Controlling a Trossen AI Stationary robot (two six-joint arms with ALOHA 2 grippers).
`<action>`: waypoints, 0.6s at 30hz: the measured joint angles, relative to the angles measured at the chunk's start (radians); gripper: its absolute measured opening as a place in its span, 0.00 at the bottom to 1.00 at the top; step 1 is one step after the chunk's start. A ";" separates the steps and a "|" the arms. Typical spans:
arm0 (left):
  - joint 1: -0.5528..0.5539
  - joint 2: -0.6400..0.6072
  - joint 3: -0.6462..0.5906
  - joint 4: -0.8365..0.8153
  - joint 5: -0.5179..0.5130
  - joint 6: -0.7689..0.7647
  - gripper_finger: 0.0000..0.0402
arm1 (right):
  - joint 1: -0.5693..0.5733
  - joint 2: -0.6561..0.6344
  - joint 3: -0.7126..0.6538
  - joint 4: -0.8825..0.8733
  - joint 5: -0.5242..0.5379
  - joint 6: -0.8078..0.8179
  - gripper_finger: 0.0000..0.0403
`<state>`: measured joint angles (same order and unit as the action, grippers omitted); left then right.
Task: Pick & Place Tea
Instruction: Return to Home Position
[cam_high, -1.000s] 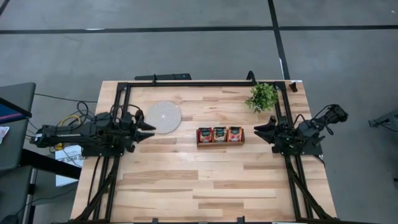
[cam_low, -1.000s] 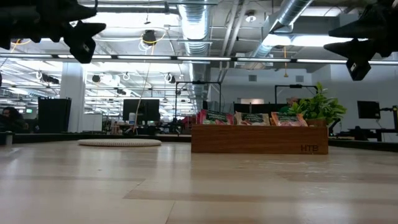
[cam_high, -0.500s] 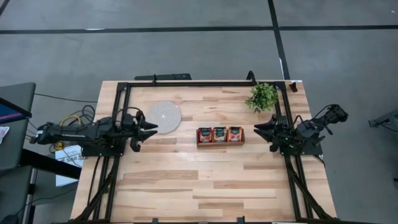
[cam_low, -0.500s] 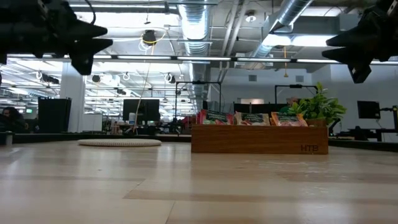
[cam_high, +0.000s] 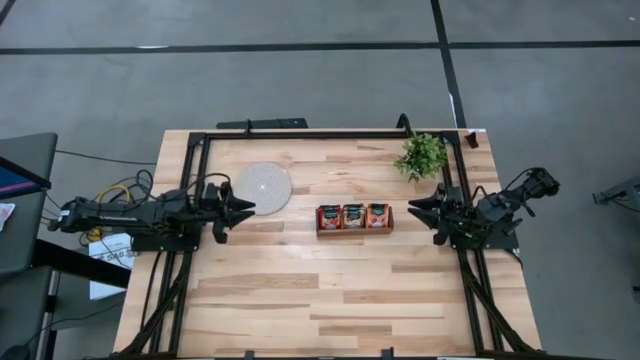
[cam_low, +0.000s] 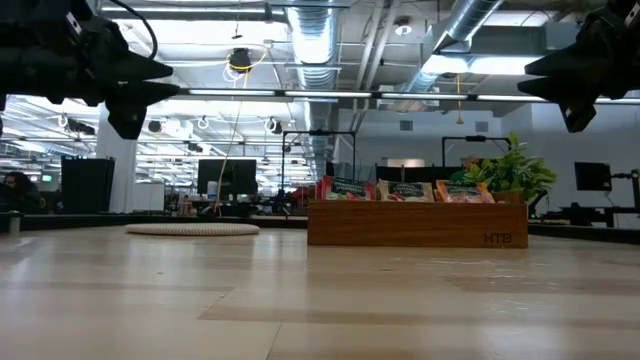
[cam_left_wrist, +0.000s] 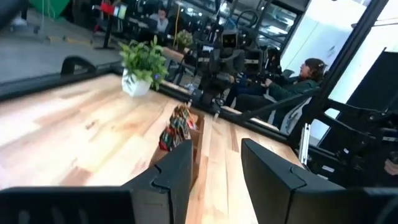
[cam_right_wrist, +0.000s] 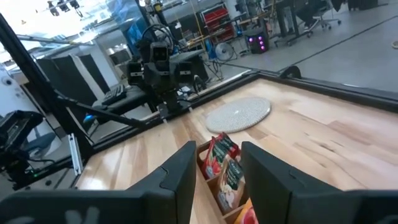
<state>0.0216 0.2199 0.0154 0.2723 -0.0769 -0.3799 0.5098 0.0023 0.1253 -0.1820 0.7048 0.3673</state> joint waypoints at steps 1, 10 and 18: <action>0.000 0.000 0.000 -0.009 0.000 -0.016 0.32 | 0.000 0.000 0.000 0.000 -0.001 0.002 0.29; 0.000 0.000 0.001 -0.120 0.000 -0.059 0.32 | 0.000 0.000 0.000 0.000 -0.001 0.090 0.29; 0.000 0.000 0.001 -0.181 -0.001 -0.059 0.32 | 0.000 0.000 0.000 0.000 -0.001 0.104 0.30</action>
<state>0.0216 0.2203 0.0166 0.0908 -0.0775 -0.4385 0.5098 0.0025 0.1253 -0.1822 0.7036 0.4709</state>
